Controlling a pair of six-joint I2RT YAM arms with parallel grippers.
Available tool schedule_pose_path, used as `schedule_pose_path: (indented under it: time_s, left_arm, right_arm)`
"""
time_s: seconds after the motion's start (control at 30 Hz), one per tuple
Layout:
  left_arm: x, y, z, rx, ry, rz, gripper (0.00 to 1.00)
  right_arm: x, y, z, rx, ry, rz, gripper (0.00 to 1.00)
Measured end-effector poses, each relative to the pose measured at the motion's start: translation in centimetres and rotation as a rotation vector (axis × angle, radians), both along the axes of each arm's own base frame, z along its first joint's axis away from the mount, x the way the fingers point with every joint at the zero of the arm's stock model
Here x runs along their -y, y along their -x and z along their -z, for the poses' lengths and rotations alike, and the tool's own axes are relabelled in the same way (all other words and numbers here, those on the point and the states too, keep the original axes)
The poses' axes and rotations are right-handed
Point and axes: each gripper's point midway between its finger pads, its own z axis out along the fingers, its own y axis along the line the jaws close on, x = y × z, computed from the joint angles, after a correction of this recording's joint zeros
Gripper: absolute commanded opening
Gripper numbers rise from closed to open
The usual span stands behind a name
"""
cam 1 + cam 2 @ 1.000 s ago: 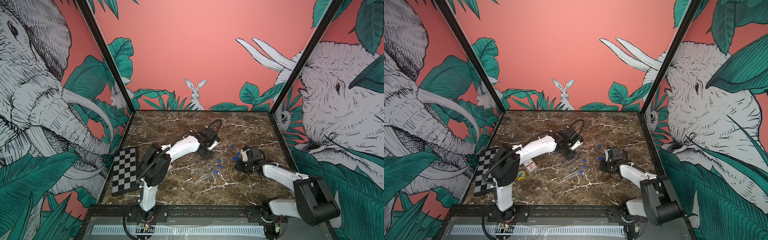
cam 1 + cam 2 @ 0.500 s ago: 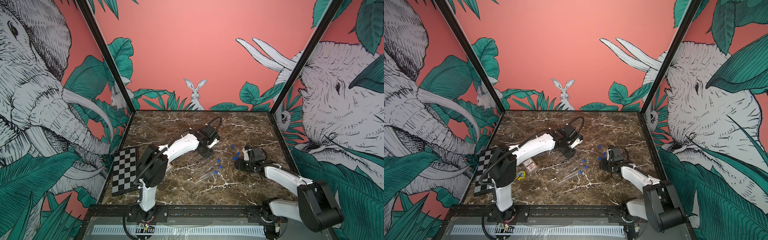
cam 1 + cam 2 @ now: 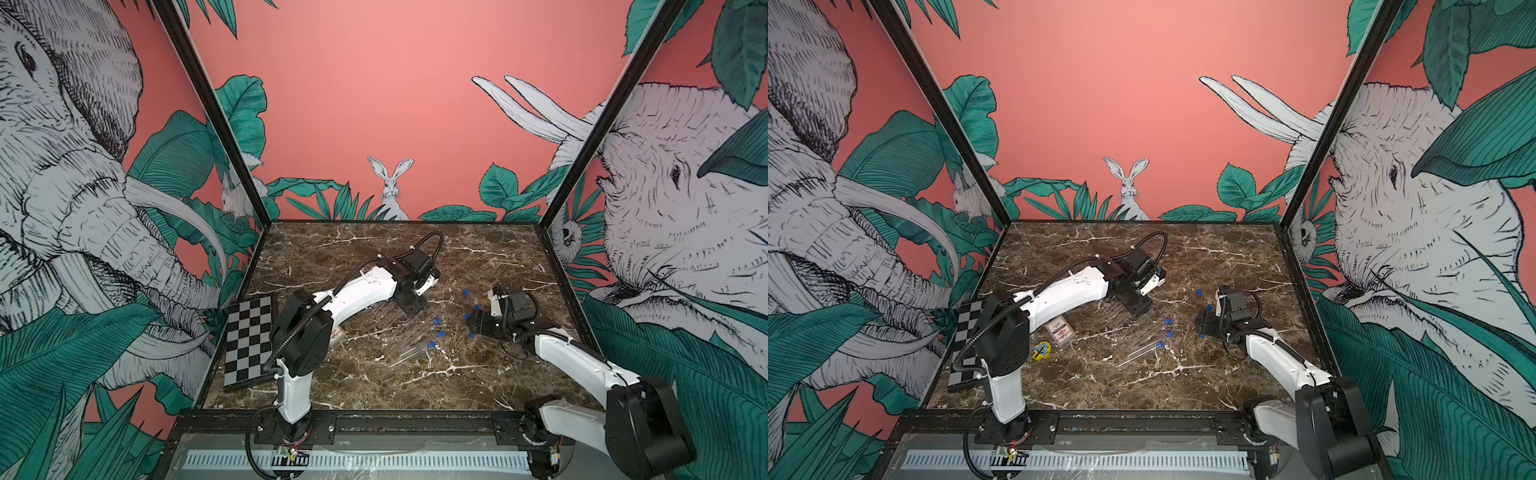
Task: Remove stoppers from test tubes
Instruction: Place the stopper at the center of the board, then pick up the test tube at the center of the board.
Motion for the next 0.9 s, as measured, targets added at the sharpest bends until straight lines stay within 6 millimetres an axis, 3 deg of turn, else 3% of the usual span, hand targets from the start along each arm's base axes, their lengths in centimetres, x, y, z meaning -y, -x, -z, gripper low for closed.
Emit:
schedule_pose_path:
  time_s: [0.17,0.5,0.9]
  left_arm:
    - [-0.6,1.0,-0.4,-0.002,0.021,0.014,0.52]
    - [-1.4,2.4,1.1,-0.051,0.013,0.004,0.53]
    - [-1.0,3.5,1.7,-0.068,0.005,0.015,0.51]
  right_arm:
    - [-0.4,-0.2,-1.1,0.024,-0.006,-0.007,0.80]
    - [-1.4,-0.6,-1.7,0.054,-0.036,-0.015,0.81]
    - [-1.7,0.2,-0.1,0.034,-0.051,-0.018,0.83]
